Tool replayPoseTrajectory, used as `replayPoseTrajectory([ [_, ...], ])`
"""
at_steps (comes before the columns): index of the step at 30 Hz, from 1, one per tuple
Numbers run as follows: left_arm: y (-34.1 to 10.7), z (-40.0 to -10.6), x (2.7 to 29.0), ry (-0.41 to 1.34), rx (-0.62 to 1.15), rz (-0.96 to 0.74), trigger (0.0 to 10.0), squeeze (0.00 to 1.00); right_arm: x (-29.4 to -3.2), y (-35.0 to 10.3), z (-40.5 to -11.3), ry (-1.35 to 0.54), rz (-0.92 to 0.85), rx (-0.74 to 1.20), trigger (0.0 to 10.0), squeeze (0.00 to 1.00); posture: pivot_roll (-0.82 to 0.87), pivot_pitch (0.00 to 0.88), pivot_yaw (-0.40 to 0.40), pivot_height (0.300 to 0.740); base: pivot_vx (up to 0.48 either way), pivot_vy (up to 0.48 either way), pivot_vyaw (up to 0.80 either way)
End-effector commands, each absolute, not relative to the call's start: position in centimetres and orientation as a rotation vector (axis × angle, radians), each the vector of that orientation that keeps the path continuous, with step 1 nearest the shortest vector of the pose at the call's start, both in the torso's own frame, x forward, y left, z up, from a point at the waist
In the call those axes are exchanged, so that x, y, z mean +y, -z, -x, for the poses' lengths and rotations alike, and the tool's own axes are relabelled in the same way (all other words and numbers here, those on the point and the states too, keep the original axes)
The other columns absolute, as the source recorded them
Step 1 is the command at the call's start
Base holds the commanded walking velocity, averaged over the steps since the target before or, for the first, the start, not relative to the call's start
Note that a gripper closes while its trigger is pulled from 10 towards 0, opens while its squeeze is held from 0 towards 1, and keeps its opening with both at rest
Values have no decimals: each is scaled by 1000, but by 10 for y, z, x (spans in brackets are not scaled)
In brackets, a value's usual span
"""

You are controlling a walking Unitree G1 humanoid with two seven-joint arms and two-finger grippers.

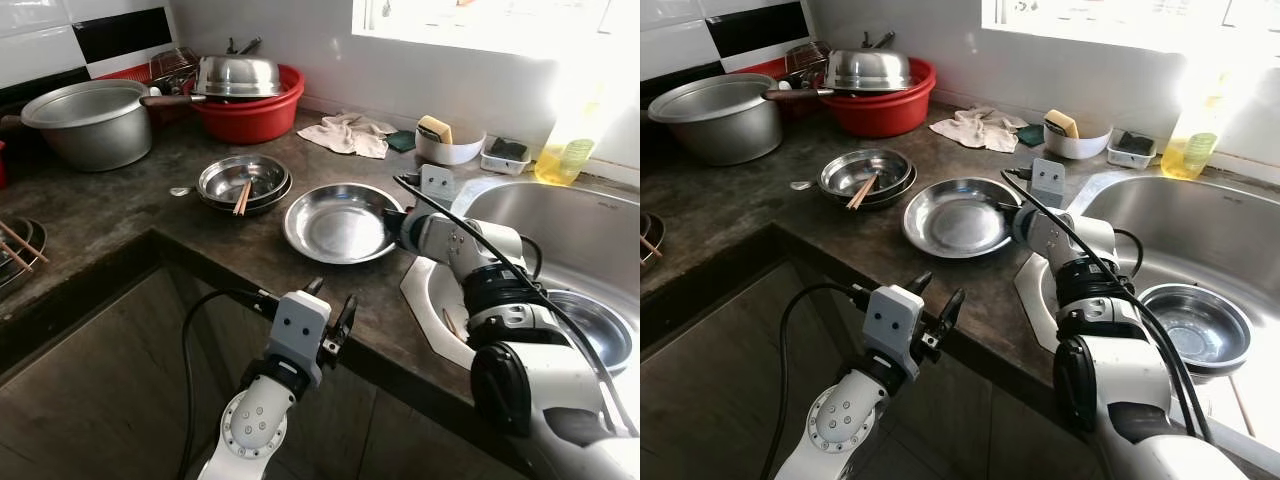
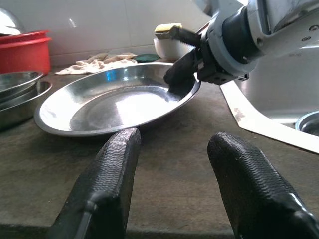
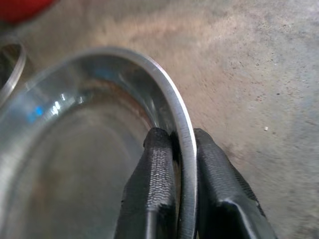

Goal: Kitchen organization

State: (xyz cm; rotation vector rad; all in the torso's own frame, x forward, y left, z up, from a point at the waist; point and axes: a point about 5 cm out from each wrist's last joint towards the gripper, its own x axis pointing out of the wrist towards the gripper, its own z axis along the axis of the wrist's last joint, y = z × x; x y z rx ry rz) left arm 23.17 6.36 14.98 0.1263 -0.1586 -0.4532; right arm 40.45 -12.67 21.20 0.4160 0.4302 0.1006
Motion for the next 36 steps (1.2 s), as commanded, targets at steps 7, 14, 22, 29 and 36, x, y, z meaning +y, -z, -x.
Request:
replayPoseTrajectory([
  [7,-149,-233,65,445,-158,-134,10000,0,-141,-221,-398,1,-686,243,0,0,64,31,-44,740,0,0,0],
  [14,-149,-234,66,445,-155,-139,10000,0,-150,-234,-368,-4,-667,30,0,0,55,32,-32,740,0,0,0],
  [22,-151,-239,68,423,-153,-112,10000,0,-151,-266,-316,25,-310,-320,0,0,44,21,-20,740,0,0,0],
  [29,-158,-246,75,375,-150,-26,10000,0,-149,-252,-299,35,-193,-309,0,0,39,13,-14,740,0,0,-536],
  [36,-159,-249,76,390,-160,-35,10000,0,-149,-241,-292,51,-128,-284,0,0,23,0,2,740,0,-124,-788],
])
